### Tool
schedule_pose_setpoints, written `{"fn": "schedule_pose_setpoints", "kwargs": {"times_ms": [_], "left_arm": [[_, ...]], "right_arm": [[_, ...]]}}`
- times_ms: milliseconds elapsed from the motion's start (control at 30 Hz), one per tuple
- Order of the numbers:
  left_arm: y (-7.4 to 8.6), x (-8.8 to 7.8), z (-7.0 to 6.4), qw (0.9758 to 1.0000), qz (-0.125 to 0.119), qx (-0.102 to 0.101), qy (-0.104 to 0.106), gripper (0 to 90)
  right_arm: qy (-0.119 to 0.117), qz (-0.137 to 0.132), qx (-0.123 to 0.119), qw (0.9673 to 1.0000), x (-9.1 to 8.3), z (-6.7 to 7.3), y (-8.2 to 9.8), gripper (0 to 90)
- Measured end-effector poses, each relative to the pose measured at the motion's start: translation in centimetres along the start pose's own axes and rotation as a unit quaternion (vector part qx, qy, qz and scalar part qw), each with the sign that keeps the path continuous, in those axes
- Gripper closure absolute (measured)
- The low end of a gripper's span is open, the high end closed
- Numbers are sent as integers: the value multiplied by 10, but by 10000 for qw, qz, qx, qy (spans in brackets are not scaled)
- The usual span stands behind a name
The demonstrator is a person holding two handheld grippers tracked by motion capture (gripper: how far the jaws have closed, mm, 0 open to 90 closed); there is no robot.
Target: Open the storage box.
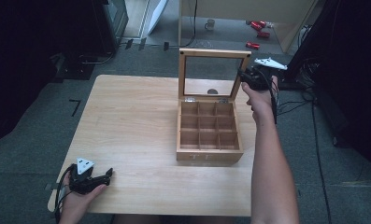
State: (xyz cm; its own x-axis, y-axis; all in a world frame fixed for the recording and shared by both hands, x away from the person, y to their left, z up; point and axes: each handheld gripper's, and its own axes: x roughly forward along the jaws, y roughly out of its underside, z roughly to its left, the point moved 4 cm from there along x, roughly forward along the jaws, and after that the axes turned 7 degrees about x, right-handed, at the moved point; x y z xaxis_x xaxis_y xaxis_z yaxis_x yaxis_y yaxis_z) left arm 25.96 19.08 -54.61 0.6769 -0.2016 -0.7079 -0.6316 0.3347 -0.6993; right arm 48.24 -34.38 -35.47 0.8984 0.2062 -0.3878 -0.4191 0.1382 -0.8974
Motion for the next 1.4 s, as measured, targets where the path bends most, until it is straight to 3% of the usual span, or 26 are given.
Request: {"fn": "schedule_pose_setpoints", "kwargs": {"times_ms": [300, 1033, 1300, 1400], "left_arm": [[0, 0, 0, 10000, -4, 1, 0, 137], [-1, 1, -1, 10000, -11, -11, 7, 137], [-1, 1, -1, 10000, -11, -11, 7, 137], [-1, 1, 0, 10000, -10, -1, 4, 137]], "right_arm": [[240, 38, 257, 9994, 21, 0, -7, 680], [474, 144, 316, 9983, 53, -3, -13, 682], [431, 50, 357, 9984, 53, -4, -11, 674], [147, -44, 634, 9979, 48, -8, -10, 643]]}}
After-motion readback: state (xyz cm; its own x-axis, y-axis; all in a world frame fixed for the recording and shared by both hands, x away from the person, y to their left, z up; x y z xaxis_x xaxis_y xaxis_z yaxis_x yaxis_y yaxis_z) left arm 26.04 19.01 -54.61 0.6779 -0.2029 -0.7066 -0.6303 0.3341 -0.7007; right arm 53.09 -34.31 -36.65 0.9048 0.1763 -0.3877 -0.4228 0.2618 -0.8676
